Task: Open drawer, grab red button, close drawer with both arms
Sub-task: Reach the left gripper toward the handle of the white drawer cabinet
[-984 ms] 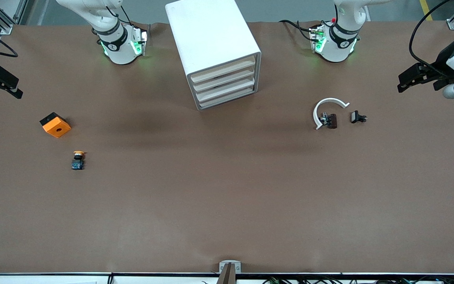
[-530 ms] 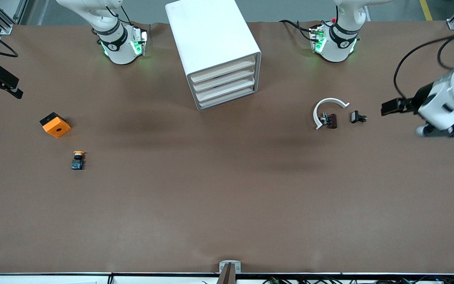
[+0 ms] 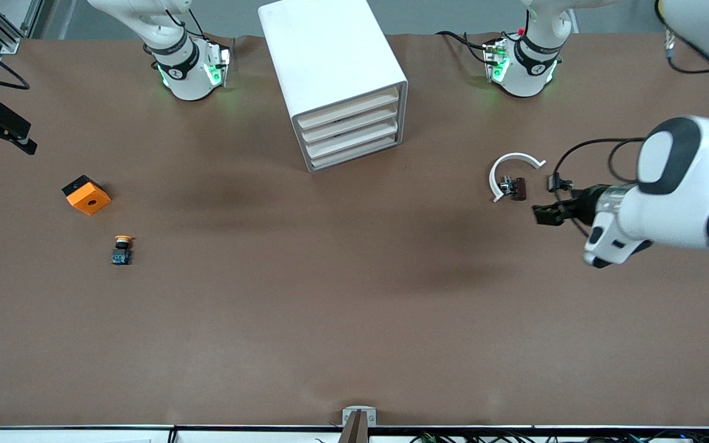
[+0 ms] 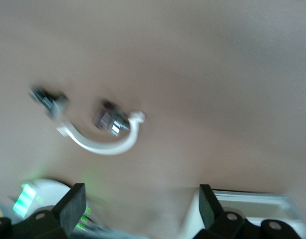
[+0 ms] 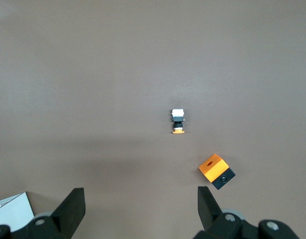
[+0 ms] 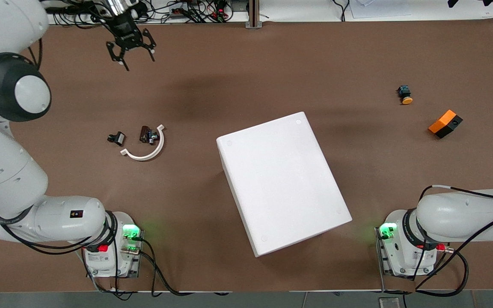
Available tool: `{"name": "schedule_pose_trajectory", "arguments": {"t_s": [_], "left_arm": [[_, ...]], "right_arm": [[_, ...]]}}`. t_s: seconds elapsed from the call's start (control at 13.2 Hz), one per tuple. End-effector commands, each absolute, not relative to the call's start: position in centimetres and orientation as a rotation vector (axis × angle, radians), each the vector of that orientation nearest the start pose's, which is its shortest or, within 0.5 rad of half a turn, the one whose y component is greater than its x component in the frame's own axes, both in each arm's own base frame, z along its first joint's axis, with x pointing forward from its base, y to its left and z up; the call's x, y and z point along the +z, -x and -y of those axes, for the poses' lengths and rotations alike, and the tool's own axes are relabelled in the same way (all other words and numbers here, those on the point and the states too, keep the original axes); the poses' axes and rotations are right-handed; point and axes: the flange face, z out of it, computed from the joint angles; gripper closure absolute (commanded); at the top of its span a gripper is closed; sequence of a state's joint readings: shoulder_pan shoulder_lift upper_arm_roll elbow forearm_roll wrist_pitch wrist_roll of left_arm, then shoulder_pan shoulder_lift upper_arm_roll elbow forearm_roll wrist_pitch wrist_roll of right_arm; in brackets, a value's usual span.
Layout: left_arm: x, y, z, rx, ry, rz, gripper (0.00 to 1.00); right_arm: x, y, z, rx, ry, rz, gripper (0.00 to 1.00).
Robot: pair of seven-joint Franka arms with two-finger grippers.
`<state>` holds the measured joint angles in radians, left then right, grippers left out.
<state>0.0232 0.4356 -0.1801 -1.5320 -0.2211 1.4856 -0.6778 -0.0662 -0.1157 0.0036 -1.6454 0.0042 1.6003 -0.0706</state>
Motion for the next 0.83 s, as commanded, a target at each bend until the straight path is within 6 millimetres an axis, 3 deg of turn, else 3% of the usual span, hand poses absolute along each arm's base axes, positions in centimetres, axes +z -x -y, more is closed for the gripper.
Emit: {"name": "schedule_pose_trajectory", "arguments": {"t_s": [0.0,0.23,0.38,0.45,0.61,0.76], "left_arm": [[34.2,-62.2,16.0,0.973,2.803,1.163,0.0],[30.0,-60.9,21.8,1.057,2.471,1.495,0.0],[27.1,-60.2,25.1,1.129,2.102,1.778,0.0],[25.7,-59.5,26.9,1.165,1.963,1.837,0.0],[23.9,-56.6,32.3,1.193,1.837,1.825,0.0],[22.7,-55.4,34.8,1.29,1.618,1.894,0.0]], "right_arm": [[64.5,-52.0,2.2,-0.093,3.154,0.053,0.0],[63.5,-51.7,2.0,-0.071,3.164,0.061,0.0],[64.1,-52.0,1.9,-0.088,3.157,0.063,0.0],[63.9,-52.2,1.7,-0.081,3.153,0.073,0.0],[63.5,-52.7,0.3,-0.081,3.151,0.111,0.0],[63.2,-53.9,-0.9,-0.082,3.146,0.135,0.0]]}}
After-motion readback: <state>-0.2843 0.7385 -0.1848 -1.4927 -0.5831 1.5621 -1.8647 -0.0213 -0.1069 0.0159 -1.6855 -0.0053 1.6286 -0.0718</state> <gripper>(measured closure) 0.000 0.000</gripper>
